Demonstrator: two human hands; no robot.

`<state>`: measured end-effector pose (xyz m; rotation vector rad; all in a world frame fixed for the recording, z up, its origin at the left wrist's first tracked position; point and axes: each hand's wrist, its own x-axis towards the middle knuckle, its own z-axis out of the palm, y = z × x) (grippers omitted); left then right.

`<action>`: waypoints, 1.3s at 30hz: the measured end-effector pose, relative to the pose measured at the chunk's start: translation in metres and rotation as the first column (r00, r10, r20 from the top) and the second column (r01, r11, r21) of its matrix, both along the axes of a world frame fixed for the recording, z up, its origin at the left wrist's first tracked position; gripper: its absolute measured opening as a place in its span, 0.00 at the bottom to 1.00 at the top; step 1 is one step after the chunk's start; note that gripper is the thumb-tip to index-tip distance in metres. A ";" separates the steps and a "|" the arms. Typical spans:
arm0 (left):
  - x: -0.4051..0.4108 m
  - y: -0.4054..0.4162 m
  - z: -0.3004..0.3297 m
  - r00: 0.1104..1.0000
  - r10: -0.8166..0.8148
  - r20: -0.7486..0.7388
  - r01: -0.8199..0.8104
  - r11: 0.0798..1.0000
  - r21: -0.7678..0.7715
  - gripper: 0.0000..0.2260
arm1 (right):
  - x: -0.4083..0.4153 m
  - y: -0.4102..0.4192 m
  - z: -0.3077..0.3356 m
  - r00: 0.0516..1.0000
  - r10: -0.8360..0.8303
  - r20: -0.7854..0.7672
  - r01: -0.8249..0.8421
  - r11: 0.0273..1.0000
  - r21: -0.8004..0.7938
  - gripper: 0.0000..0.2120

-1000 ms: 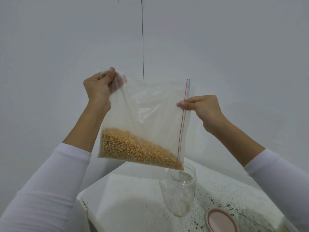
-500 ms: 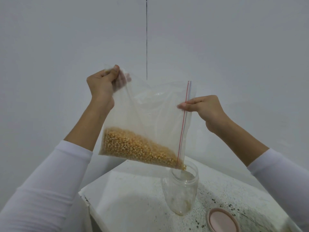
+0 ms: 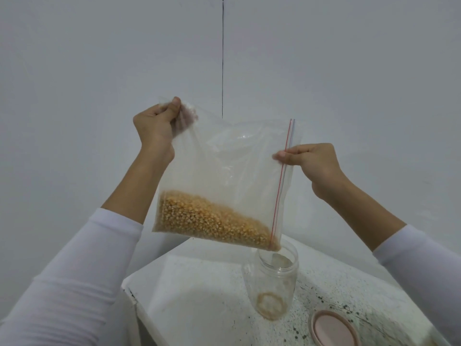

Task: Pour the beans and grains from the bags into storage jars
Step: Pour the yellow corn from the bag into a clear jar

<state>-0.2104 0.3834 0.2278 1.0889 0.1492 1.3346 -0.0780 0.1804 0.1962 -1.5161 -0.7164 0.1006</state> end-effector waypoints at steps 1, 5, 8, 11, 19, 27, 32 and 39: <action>0.000 0.000 0.001 1.000 0.000 0.009 0.000 1.000 -0.007 0.10 | -0.001 0.001 0.001 1.000 0.002 0.007 -0.002 1.000 -0.001 0.03; 0.001 -0.001 0.002 1.000 0.029 0.009 -0.029 0.999 -0.017 0.10 | -0.001 0.001 0.002 1.000 -0.015 0.009 0.015 1.000 0.014 0.02; 0.001 -0.002 0.002 1.000 0.014 0.001 -0.014 1.000 -0.001 0.09 | -0.002 0.000 0.000 1.000 0.013 0.014 -0.013 1.000 -0.020 0.02; 0.000 0.002 0.001 0.999 0.046 -0.016 -0.046 0.999 0.003 0.09 | -0.002 -0.001 0.000 1.000 0.004 -0.002 -0.004 1.000 0.000 0.02; -0.003 0.008 -0.003 0.999 0.023 -0.039 -0.023 1.000 0.010 0.09 | -0.004 0.000 -0.004 1.000 0.001 0.011 -0.001 1.000 -0.011 0.03; -0.003 0.014 -0.003 0.999 0.038 -0.015 -0.038 0.999 -0.012 0.08 | -0.005 0.000 -0.003 1.000 -0.003 0.005 0.003 1.000 -0.015 0.02; -0.001 0.016 -0.003 0.999 0.041 -0.030 -0.040 0.999 0.026 0.08 | -0.006 0.001 -0.001 1.000 0.016 0.014 -0.016 0.999 -0.039 0.02; 0.001 0.023 0.000 0.999 0.045 -0.015 -0.045 0.999 0.009 0.08 | -0.004 0.001 0.001 1.000 0.000 0.018 0.000 1.000 -0.001 0.03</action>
